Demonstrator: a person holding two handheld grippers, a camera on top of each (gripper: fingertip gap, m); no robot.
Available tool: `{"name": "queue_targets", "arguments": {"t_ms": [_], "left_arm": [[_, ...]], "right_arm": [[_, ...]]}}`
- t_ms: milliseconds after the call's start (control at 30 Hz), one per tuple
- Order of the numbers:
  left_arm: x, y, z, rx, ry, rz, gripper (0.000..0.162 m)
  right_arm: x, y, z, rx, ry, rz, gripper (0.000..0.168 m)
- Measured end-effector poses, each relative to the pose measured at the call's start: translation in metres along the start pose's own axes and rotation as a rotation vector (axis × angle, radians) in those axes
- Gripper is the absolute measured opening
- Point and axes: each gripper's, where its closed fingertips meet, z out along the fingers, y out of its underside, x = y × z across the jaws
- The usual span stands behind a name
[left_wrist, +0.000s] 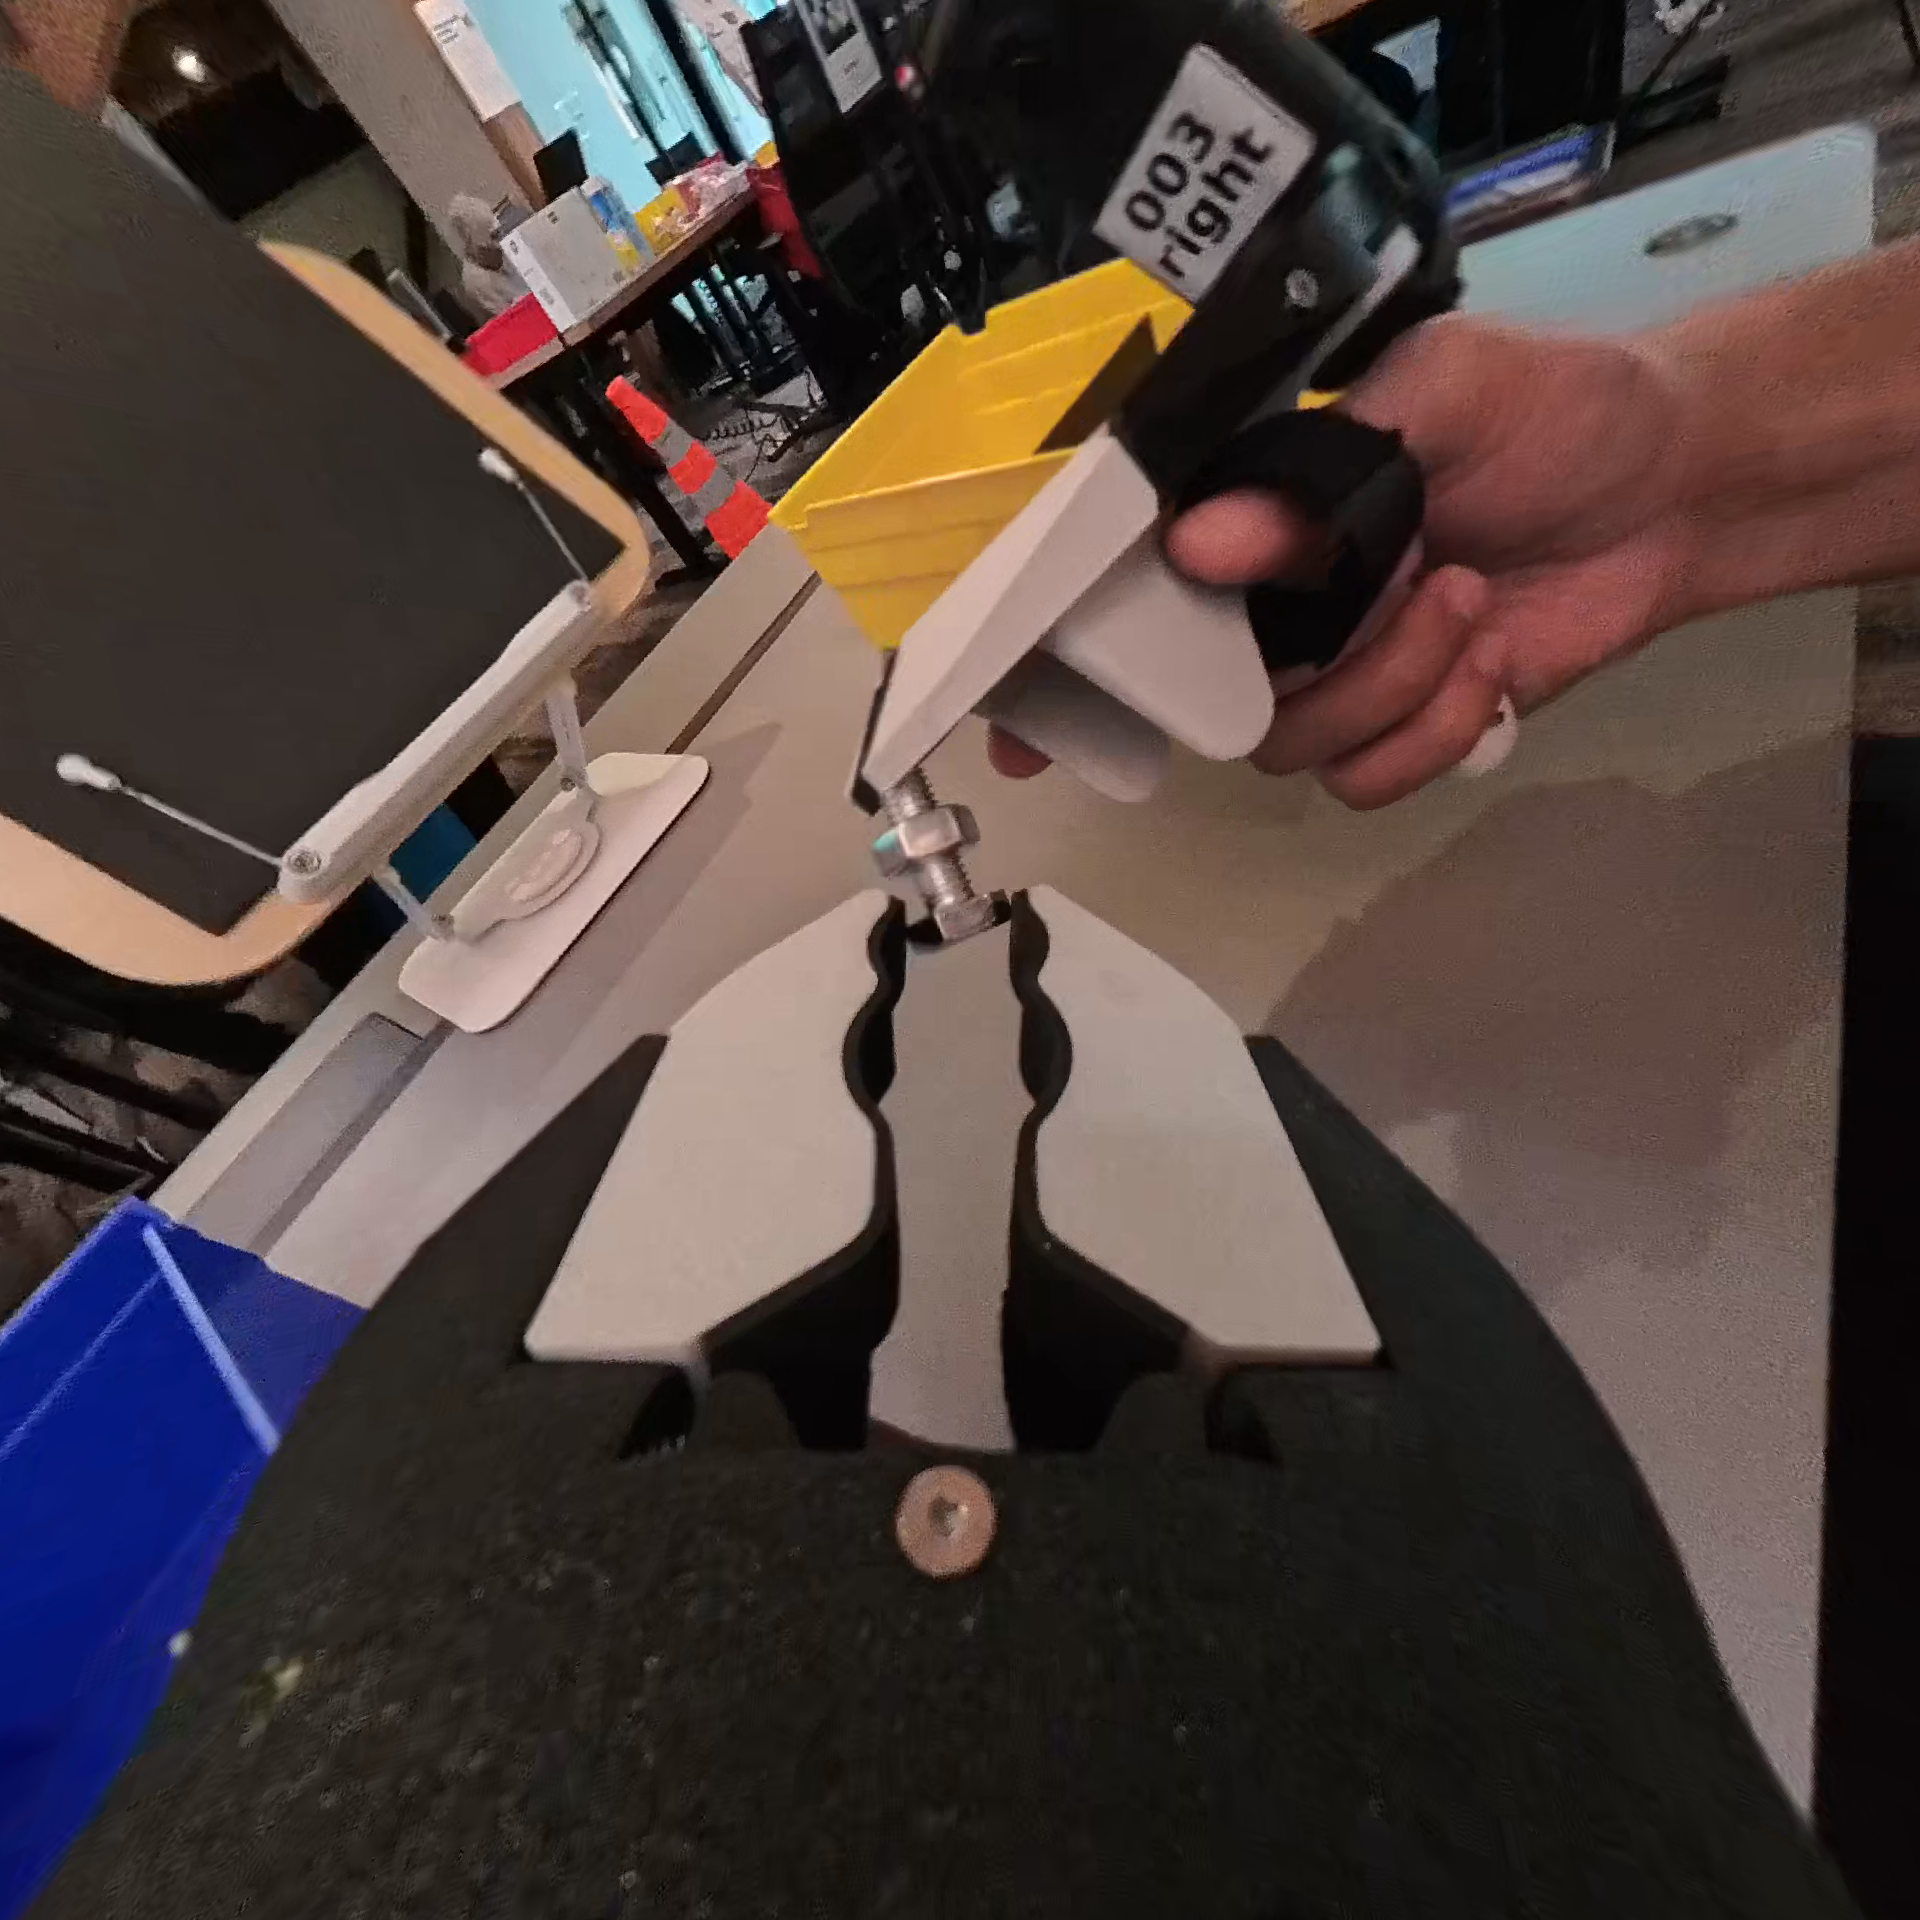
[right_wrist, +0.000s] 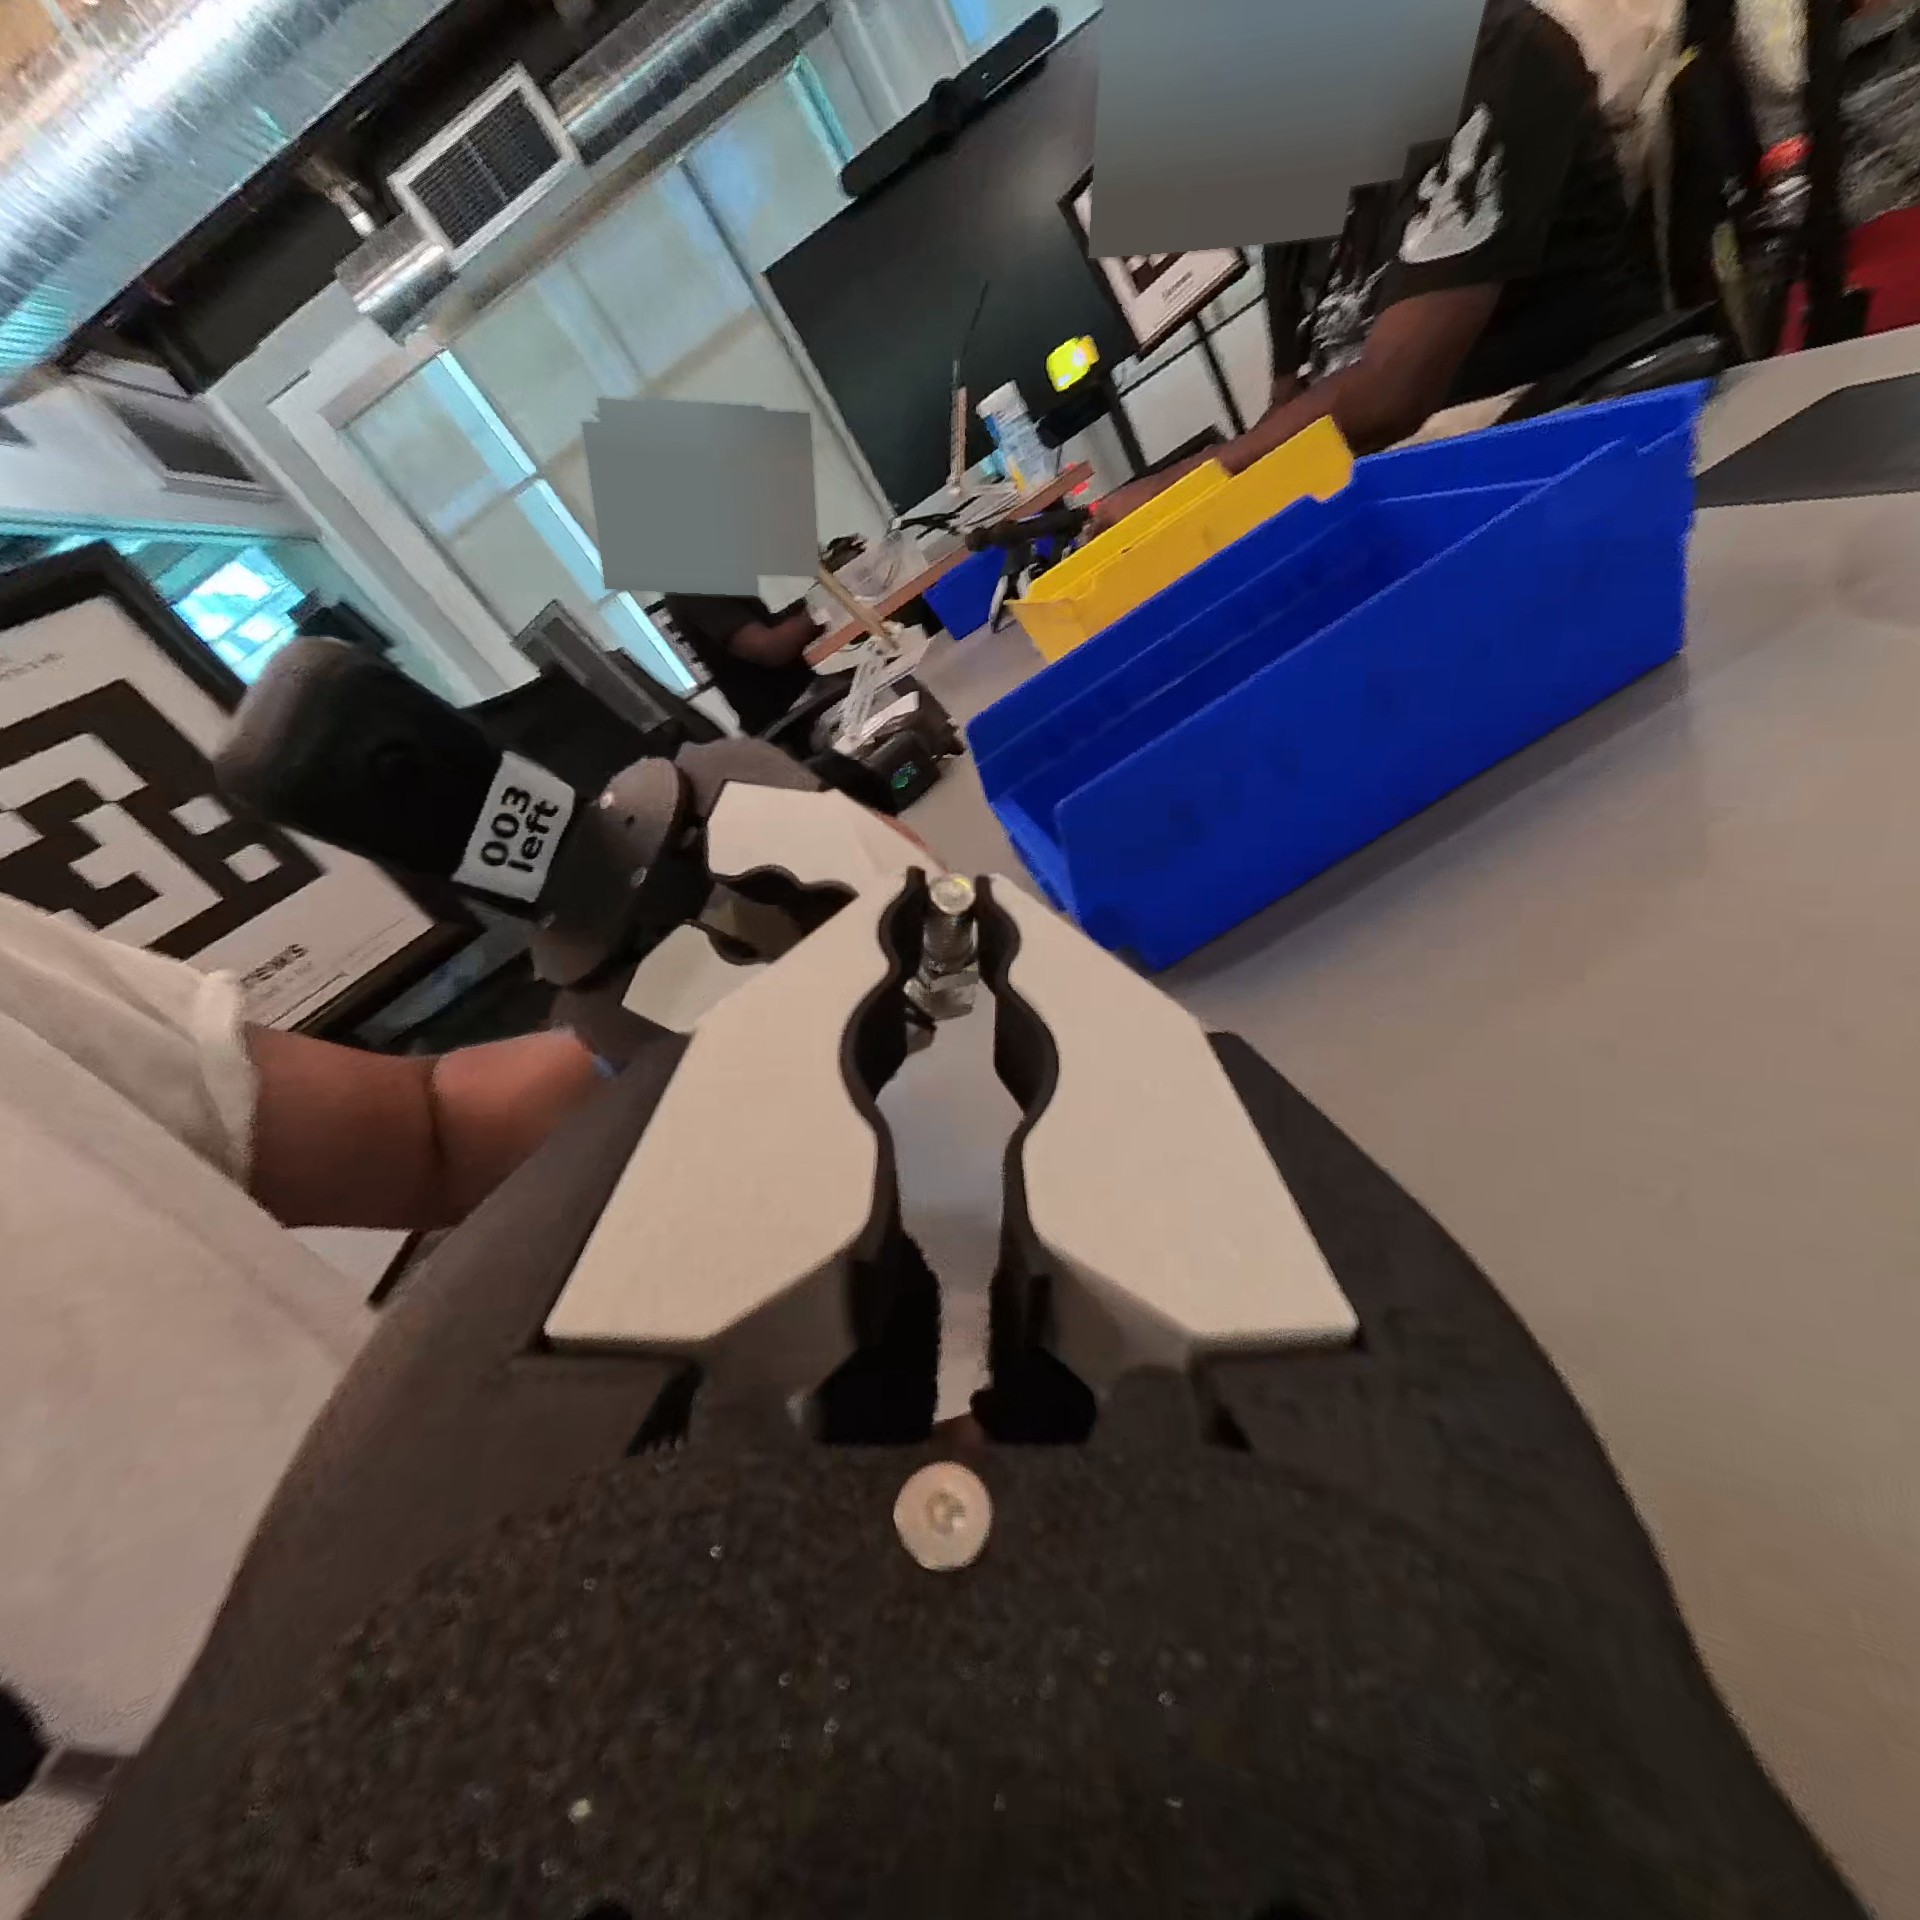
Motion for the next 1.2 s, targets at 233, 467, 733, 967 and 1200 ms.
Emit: {"name": "queue_targets", "arguments": {"t_ms": [233,467,733,967,1200], "left_arm": [[0.001,0.022,0.014,-0.009,0.014,-0.271,0.03],[0.008,0.016,0.013,0.045,0.071,-0.27,0.024],[0.013,0.011,0.01,0.086,0.118,-0.294,0.018],[0.015,0.01,0.01,0.093,0.114,-0.297,0.018],[0.015,0.009,0.011,0.112,0.118,-0.327,0.018]], "right_arm": [[0.016,0.011,-0.006,0.017,0.167,-0.165,0.008],[0.006,0.015,-0.001,-0.016,0.12,-0.176,0.008],[0.0,0.012,-0.002,-0.028,0.09,-0.196,0.008],[-0.002,0.008,-0.004,-0.013,0.054,-0.155,0.008],[0.0,0.008,-0.006,0.008,0.013,-0.068,0.008]]}}
